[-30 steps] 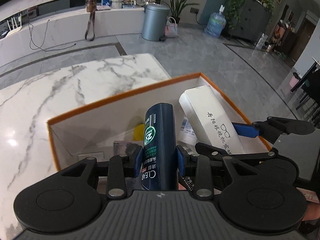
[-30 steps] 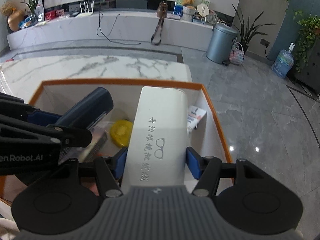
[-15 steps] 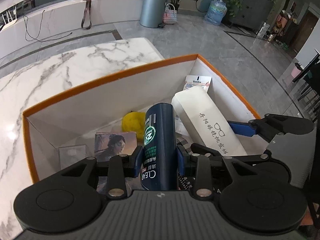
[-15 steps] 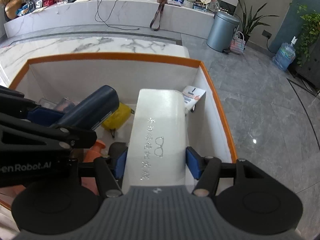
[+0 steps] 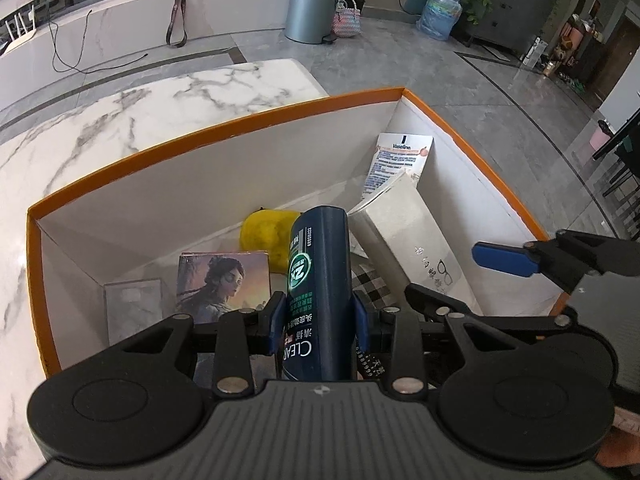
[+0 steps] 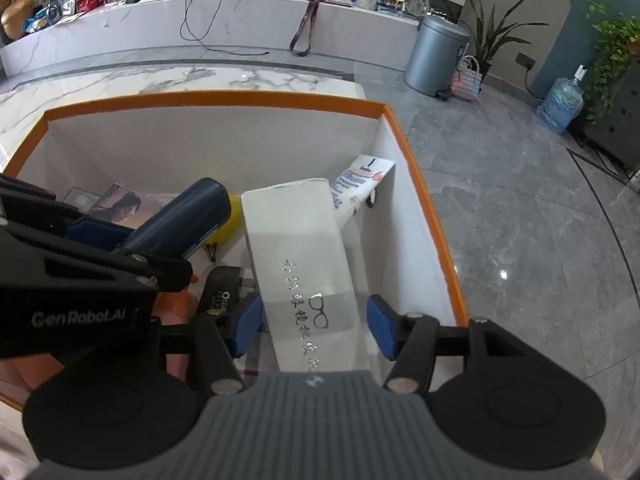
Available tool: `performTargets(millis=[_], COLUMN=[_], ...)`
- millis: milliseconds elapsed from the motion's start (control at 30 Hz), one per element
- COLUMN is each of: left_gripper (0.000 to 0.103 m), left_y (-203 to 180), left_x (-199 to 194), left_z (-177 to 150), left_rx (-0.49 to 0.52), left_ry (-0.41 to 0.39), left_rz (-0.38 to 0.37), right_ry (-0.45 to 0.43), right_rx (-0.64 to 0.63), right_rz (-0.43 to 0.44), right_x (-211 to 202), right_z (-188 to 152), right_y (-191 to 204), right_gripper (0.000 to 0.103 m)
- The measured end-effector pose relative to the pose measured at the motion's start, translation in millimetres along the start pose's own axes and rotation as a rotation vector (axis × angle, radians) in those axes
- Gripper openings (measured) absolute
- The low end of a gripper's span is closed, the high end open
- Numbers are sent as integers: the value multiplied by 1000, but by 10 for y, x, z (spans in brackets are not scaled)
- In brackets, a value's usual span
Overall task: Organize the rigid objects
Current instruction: 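Lower the white box into the orange box and open the right gripper, then lower the spray can into the orange box and open the left gripper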
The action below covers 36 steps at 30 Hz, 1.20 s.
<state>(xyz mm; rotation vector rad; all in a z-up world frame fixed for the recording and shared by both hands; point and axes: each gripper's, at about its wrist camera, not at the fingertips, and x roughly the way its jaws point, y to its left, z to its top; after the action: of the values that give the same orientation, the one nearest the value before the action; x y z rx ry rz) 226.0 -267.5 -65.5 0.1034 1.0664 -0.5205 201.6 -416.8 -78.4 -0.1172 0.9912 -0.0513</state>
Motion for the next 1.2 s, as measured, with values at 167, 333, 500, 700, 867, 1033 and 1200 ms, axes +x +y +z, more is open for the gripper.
performTargets(millis=[167, 333, 500, 700, 867, 1033, 1200], left_gripper=[39, 39, 40, 45, 57, 68, 73], left_y=[10, 9, 7, -12, -81, -73, -70], left_x=[-1, 16, 59, 49, -20, -196, -498], left_z=[5, 14, -1, -9, -18, -14, -48], left_rx=[-21, -28, -34, -27, 3, -6, 4], left_ry=[-16, -10, 8, 4, -28, -87, -189], left_rz=[21, 45, 47, 36, 50, 47, 74], right_ry=[-33, -68, -83, -72, -76, -92, -117], right_rx=[-5, 12, 7, -9, -7, -7, 0], right_rz=[-22, -7, -25, -29, -20, -25, -27], right_x=[-70, -189, -233, -208, -231, -314, -451], right_z=[-44, -50, -64, -78, -78, -101, -72], right_y=[3, -76, -55, -20, -8, -3, -18], right_gripper=[62, 63, 64, 70, 70, 75, 79])
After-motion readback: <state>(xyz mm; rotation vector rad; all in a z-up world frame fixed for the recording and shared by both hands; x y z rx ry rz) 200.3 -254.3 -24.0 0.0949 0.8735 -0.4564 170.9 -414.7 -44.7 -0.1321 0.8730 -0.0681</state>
